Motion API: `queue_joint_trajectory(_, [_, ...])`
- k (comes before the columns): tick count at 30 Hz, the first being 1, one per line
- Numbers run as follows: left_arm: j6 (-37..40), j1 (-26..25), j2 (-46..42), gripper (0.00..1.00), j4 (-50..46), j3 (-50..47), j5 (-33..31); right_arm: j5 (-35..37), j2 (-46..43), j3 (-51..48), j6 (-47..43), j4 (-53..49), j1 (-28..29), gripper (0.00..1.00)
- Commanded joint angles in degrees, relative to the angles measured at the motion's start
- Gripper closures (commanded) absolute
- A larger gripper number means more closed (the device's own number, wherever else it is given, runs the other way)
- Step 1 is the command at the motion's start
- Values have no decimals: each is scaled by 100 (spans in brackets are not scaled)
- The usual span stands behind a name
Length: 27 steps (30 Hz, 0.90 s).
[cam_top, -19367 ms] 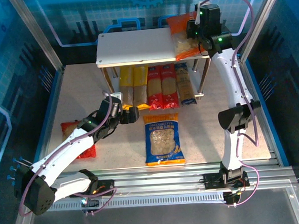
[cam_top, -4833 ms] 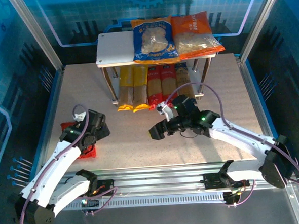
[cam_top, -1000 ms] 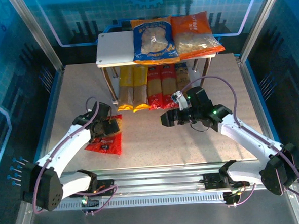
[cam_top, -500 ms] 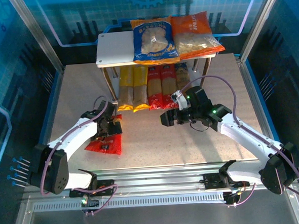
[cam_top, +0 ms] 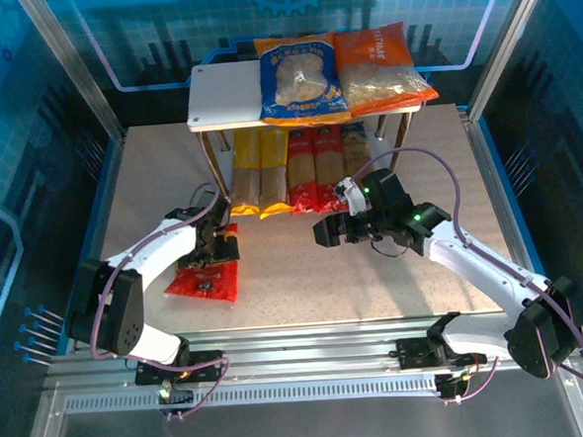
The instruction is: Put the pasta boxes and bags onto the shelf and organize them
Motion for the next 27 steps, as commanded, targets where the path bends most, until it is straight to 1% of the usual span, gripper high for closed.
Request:
queue_joint_trajectory(1, [188, 201, -26, 1, -10, -3, 78, 65, 14, 130, -46, -101, 7, 17])
queue_joint_trajectory(6, [308, 414, -37, 1, -23, -84, 322, 26, 62, 136, -10, -69, 14, 17])
queue_joint_trajectory(12, [412, 463, 261, 1, 30, 5, 638, 43, 50, 120, 16, -67, 9, 17])
queue_joint_trajectory(15, [451, 461, 448, 4, 16, 73, 731, 77, 18, 101, 25, -95, 14, 17])
queue_joint_trajectory(18, [496, 459, 533, 12, 25, 102, 816, 112, -14, 80, 25, -106, 14, 17])
queue_joint_trajectory(22, [519, 470, 593, 32, 34, 113, 892, 125, -38, 63, 25, -114, 14, 17])
queue_joint_trajectory(23, [519, 469, 610, 35, 22, 107, 914, 122, -32, 69, 25, -115, 11, 17])
queue_joint_trajectory(26, [529, 471, 657, 41, -10, 91, 975, 114, -29, 78, 34, -112, 8, 17])
queue_joint_trajectory(27, [526, 470, 657, 47, 7, 82, 1009, 113, -31, 74, 34, -115, 14, 17])
